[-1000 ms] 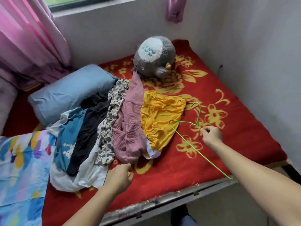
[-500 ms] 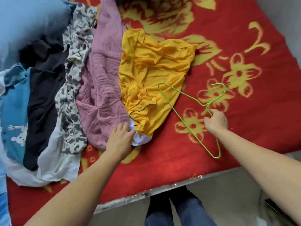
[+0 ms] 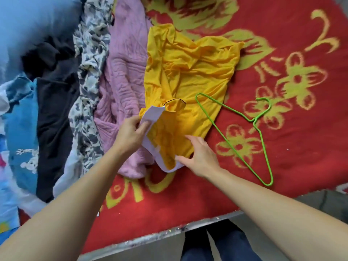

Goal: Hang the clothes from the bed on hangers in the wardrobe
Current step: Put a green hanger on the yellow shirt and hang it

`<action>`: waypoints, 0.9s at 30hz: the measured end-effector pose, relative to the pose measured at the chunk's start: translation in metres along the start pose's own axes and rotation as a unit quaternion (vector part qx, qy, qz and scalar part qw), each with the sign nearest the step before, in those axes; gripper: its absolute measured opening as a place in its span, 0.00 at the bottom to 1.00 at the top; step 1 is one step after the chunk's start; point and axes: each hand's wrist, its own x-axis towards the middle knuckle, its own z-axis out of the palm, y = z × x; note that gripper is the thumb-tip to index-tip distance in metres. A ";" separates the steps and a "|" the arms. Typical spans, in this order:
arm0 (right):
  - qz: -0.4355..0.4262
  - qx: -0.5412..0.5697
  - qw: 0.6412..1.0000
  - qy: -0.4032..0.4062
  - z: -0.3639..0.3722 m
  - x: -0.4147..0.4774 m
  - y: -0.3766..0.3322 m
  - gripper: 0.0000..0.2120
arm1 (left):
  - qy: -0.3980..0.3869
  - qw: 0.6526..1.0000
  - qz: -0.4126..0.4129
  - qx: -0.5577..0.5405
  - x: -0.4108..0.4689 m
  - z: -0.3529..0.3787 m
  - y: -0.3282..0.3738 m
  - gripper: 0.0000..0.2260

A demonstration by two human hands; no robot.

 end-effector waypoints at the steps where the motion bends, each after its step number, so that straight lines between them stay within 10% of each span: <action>1: -0.003 0.006 1.000 0.005 0.002 0.005 -0.017 0.40 | -0.002 0.998 -0.017 -0.056 -0.006 -0.015 0.006 0.18; 4: -0.003 -0.028 0.999 0.017 0.007 0.025 -0.048 0.41 | 0.001 0.979 -0.058 -0.196 -0.025 -0.051 0.016 0.16; 9: -0.012 -0.104 0.994 -0.028 0.008 0.032 -0.052 0.02 | 0.124 0.955 -0.120 -0.242 -0.052 -0.098 -0.005 0.15; 18: 0.055 -0.112 0.950 -0.285 0.025 -0.031 -0.008 0.20 | 0.183 0.911 -0.297 -0.219 -0.100 -0.076 -0.126 0.14; 27: -0.332 -0.273 0.903 -0.007 0.063 0.019 -0.125 0.14 | 0.108 0.859 -0.448 -0.224 -0.168 0.026 -0.203 0.03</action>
